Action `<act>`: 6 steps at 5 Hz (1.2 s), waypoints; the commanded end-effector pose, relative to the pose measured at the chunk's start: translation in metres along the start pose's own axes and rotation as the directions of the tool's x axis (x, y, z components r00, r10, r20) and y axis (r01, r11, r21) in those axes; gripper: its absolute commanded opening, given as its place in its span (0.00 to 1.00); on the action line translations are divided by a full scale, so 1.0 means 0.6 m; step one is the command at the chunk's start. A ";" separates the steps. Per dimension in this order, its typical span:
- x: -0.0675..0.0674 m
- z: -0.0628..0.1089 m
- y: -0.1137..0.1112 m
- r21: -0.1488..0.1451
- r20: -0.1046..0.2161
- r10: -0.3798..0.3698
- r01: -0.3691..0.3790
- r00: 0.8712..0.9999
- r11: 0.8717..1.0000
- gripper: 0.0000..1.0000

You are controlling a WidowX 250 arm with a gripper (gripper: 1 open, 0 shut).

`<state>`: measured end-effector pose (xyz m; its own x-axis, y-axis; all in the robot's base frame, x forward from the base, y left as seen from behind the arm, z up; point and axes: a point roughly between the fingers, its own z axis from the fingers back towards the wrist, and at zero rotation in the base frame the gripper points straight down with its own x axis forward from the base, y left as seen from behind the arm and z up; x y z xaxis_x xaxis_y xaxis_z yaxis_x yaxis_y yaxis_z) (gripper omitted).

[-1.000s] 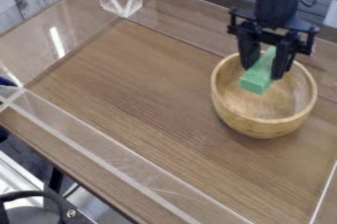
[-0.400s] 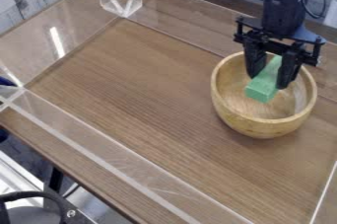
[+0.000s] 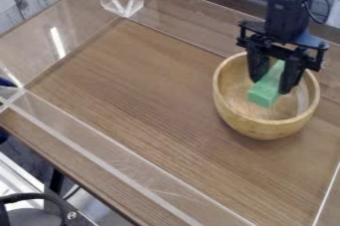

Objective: Put the green block in the brown bowl

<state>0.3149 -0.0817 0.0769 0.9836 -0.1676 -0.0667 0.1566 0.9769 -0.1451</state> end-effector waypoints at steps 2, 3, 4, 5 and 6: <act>0.007 0.017 -0.006 0.003 0.043 -0.025 0.024 0.999 1.000 0.00; 0.008 0.014 -0.006 0.004 0.041 -0.027 0.027 0.999 1.000 0.00; 0.009 0.011 -0.005 0.004 0.040 -0.029 0.029 0.999 1.000 0.00; 0.010 0.009 -0.005 0.004 0.038 -0.031 0.031 0.999 1.000 0.00; 0.011 0.007 -0.004 0.004 0.037 -0.033 0.033 0.999 0.999 0.00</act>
<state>0.3157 -0.0815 0.0689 0.9808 -0.1817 -0.0706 0.1703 0.9749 -0.1435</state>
